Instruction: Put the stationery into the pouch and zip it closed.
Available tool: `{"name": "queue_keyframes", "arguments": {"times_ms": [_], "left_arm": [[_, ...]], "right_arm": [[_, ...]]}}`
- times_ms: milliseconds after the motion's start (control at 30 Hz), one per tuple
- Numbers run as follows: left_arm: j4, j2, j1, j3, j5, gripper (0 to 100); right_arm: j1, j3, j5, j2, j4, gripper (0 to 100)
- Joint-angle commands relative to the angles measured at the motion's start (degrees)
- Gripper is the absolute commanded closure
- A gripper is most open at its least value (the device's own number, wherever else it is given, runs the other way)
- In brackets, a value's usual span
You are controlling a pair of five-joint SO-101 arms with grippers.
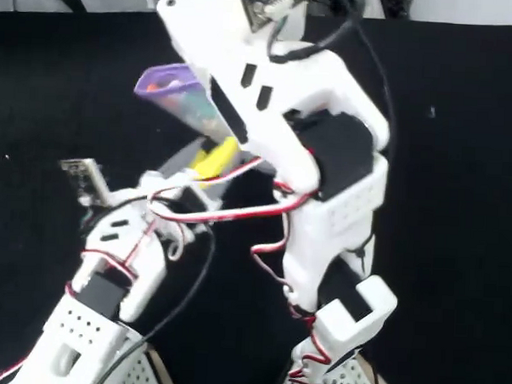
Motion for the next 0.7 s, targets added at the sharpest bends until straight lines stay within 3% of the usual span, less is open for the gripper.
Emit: {"name": "queue_keyframes", "arguments": {"times_ms": [0,300,667], "left_arm": [[2.02,-5.71,-3.47,-1.89,-0.35,78],[9.49,-16.79,6.64,-1.54,-5.45,78],[6.68,-16.0,2.33,1.1,-5.63,78]], "right_arm": [[-1.85,-4.79,-0.53,-2.42,3.87,98.8],[-2.2,-4.79,-3.78,0.04,7.21,98.8],[-3.16,-4.88,-3.96,-0.31,8.79,98.8]]}}
